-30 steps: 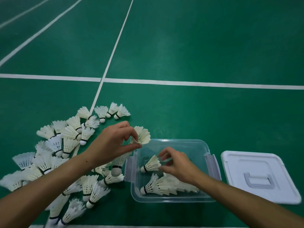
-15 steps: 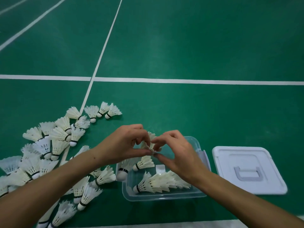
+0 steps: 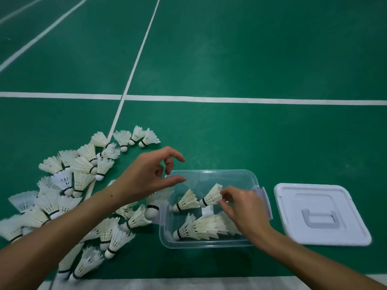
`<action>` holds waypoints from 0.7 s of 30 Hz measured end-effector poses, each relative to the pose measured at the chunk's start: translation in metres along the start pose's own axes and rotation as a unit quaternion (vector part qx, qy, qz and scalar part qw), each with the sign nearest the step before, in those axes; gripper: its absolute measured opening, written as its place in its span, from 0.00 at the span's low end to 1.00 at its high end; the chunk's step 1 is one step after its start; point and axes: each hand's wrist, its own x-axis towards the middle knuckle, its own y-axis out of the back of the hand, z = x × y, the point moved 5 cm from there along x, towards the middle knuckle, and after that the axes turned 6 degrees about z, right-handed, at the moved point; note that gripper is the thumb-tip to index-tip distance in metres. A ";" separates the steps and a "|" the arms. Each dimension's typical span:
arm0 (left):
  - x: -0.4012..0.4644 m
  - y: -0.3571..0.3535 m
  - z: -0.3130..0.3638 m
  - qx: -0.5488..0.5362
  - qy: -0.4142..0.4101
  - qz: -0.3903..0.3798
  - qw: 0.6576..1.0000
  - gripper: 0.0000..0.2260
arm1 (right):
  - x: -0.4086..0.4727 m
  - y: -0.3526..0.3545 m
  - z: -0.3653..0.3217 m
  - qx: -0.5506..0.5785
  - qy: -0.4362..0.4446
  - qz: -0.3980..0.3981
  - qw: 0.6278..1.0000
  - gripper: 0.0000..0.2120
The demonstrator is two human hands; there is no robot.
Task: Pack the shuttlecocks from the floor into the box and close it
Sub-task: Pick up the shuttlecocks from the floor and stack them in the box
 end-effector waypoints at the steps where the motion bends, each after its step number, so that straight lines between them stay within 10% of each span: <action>1: 0.000 0.000 0.000 -0.001 0.001 0.001 1.000 0.16 | 0.001 -0.007 0.000 -0.004 -0.012 -0.012 1.000 0.11; 21: -0.009 -0.004 -0.011 -0.017 0.009 0.009 1.000 0.15 | 0.015 -0.035 -0.003 0.034 -0.082 -0.062 0.994 0.12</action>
